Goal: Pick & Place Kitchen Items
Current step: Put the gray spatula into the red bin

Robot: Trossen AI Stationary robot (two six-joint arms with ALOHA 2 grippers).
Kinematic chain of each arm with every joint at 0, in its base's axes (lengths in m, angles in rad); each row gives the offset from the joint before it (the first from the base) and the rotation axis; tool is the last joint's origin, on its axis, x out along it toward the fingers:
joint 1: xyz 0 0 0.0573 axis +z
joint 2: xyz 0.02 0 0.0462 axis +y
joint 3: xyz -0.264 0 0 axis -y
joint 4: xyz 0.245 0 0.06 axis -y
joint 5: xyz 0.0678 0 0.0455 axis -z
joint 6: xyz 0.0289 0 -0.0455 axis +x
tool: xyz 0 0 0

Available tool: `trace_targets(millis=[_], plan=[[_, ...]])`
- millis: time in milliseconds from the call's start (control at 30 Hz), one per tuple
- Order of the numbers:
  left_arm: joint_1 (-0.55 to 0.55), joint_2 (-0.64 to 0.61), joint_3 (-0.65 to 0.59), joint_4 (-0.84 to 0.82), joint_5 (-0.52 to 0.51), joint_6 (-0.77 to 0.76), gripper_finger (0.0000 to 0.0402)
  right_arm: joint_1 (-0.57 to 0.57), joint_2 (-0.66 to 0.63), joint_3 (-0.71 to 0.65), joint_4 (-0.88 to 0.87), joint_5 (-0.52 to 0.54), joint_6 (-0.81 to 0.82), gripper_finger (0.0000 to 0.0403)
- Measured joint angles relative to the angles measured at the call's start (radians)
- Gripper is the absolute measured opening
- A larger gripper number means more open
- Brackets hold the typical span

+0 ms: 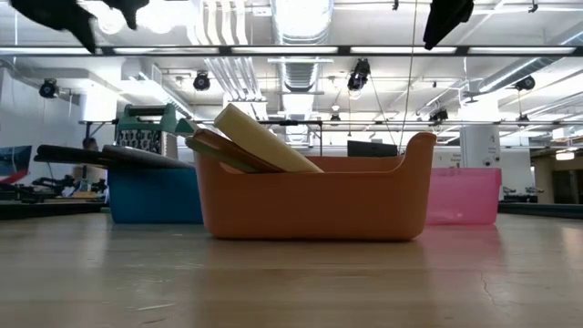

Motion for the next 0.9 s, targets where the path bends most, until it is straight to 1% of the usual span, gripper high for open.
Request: trace_targets(millis=[67,133,267,400,433,567,733,800,900], plan=[[-0.103,0.0,-0.006,-0.004,-0.053,-0.164,0.0284,-0.002,0.001,-0.003,0.003,0.0,-0.016,0.0187],[-0.202,0.007,-0.02,-0.015,-0.078,-0.337,0.0282,-0.007,0.001,-0.007,0.007,0.0,-0.028,0.0187],[-0.375,0.068,-0.022,-0.09,-0.075,-0.628,0.0281,-0.03,0.002,-0.022,0.028,0.0,-0.047,0.0187],[-0.487,0.144,-0.023,-0.118,-0.045,-0.837,0.0281,-0.062,0.004,-0.034,0.066,-0.002,-0.078,0.0187],[-0.501,0.164,-0.023,-0.115,-0.043,-0.867,0.0281,-0.07,0.006,-0.035,0.08,-0.003,-0.085,0.0187],[-0.493,0.232,-0.024,-0.107,0.028,-0.88,0.0281,-0.105,0.016,-0.036,0.135,-0.031,-0.103,0.0187],[-0.491,0.269,-0.047,-0.093,0.029,-0.886,0.0281,-0.145,0.016,-0.039,0.178,-0.108,-0.131,0.0187],[-0.49,0.26,-0.09,-0.058,0.029,-0.89,0.0281,-0.155,0.016,-0.039,0.191,-0.116,-0.142,0.0187],[-0.487,0.217,-0.195,0.082,0.029,-0.891,0.0281,-0.169,0.016,-0.039,0.206,-0.116,-0.149,0.0187]])
